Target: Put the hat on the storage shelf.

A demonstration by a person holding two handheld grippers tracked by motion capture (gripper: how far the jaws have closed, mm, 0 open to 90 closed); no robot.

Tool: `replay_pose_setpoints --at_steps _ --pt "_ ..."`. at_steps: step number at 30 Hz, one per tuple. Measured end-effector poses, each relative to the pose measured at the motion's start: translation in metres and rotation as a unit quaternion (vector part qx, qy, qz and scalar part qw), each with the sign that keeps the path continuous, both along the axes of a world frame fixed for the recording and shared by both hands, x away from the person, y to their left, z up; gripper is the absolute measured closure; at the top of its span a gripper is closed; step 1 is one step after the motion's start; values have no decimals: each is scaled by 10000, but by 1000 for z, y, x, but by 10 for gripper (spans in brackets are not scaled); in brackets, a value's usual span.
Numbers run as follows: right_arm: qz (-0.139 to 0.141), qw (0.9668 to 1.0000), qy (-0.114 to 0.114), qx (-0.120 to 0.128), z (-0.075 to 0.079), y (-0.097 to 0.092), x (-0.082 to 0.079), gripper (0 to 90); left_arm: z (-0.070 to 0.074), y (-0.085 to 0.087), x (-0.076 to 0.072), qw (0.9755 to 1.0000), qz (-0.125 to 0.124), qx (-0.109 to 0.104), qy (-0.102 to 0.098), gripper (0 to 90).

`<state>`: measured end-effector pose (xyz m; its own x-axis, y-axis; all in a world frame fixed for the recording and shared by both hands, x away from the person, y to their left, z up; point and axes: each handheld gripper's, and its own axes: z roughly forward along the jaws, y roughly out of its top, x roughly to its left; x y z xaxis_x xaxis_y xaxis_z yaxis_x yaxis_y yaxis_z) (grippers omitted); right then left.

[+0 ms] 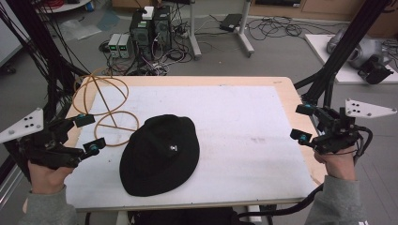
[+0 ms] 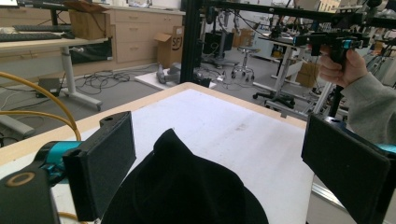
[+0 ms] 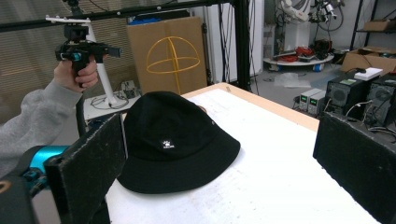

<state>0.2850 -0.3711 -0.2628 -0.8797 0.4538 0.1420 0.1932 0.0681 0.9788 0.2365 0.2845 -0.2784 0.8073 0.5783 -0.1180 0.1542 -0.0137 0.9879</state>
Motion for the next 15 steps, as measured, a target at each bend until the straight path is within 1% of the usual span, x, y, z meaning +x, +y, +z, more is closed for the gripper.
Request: replay_pose_setpoints --at_steps 7,9,15 --pt "4 10000 2 4 0 0 0 20 1 0 -1 10000 22 -21 -1 101" --pt "-2 10000 3 -4 0 0 0 20 1 -1 -1 10000 9 2 -9 101" --pt "4 10000 -3 37 0 -1 0 20 4 -7 -2 10000 31 40 -65 101"
